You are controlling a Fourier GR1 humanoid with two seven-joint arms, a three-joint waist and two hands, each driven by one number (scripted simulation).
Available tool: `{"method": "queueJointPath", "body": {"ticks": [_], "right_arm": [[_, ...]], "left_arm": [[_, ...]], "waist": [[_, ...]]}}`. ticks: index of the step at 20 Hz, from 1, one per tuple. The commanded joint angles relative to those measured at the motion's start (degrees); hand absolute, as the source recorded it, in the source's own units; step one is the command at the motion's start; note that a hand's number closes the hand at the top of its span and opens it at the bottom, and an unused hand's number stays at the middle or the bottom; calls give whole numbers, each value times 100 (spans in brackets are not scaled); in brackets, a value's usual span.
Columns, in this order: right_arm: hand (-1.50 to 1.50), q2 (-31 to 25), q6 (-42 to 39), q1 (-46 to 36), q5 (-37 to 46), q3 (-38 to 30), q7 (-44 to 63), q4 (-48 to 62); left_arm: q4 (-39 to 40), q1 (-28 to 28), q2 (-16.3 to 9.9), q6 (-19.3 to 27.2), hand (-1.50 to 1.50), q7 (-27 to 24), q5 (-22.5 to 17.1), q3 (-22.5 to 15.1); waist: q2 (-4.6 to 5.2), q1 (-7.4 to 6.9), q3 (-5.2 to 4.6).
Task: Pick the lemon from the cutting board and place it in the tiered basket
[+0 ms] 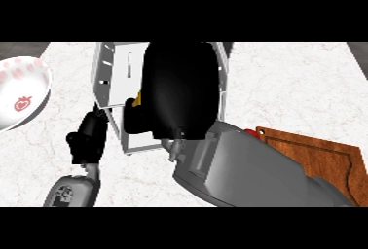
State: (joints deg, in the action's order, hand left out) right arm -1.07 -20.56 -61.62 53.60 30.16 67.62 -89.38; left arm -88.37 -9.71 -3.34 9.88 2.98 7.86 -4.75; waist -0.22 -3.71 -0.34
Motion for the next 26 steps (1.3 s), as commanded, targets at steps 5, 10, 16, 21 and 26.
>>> {"method": "queueJointPath", "body": {"ticks": [5,10,16,21,26], "right_arm": [[150,102,95,-1084,-373,-233,997,1711],[-150,102,1225,-622,-686,-827,1082,1606],[-150,103,2382,-627,-1005,-925,746,1901],[-150,103,3316,-682,-541,-1324,800,1439],[-150,103,3198,-284,39,-1859,1194,925]], "left_arm": [[-188,182,118,0,0,21,81,-215],[-66,-110,134,74,0,93,141,-156],[-203,65,79,-44,0,2,41,-129],[3,-99,33,4,0,13,70,-3],[-94,267,29,57,0,-35,-17,121]], "waist": [[22,81,17],[35,182,29],[38,122,29],[9,296,33],[-45,507,36]]}}
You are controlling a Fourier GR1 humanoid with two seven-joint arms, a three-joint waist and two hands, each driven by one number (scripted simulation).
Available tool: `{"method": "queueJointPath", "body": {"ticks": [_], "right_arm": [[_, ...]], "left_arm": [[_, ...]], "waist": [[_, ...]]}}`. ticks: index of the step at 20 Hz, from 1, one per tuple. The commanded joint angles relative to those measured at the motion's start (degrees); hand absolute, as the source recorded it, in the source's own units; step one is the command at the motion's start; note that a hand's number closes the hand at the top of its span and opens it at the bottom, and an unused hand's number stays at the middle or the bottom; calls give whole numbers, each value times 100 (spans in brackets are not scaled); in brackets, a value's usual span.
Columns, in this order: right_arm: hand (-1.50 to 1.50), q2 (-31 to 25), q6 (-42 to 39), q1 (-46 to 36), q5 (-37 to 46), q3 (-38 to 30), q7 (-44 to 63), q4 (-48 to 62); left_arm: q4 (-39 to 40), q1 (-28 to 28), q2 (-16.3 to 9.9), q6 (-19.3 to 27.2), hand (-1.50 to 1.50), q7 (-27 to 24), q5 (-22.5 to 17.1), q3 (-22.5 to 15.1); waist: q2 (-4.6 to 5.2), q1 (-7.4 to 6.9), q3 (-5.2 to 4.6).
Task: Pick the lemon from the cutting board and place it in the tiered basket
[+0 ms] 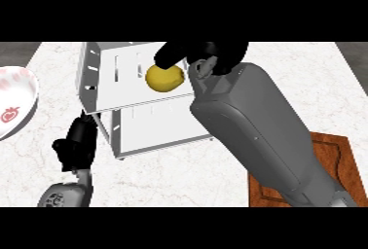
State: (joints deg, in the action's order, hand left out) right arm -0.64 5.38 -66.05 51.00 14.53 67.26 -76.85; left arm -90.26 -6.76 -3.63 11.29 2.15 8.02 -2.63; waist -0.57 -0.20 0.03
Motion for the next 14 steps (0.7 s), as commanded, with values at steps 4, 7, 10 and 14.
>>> {"method": "queueJointPath", "body": {"ticks": [4,7,10,14], "right_arm": [[-150,62,541,844,341,-840,1192,-1383],[-150,62,482,1837,201,-996,819,-2463],[-150,62,52,2724,241,-896,726,-3659],[-150,-126,-415,4153,-314,-970,260,-5176]], "left_arm": [[-82,108,56,-9,0,176,71,-143],[18,237,4,46,0,-35,-2,67],[-98,531,42,41,0,-51,-45,52],[-168,268,-151,-19,0,127,-16,159]], "waist": [[-73,373,14],[-71,514,16],[-110,556,10],[-73,589,16]]}}
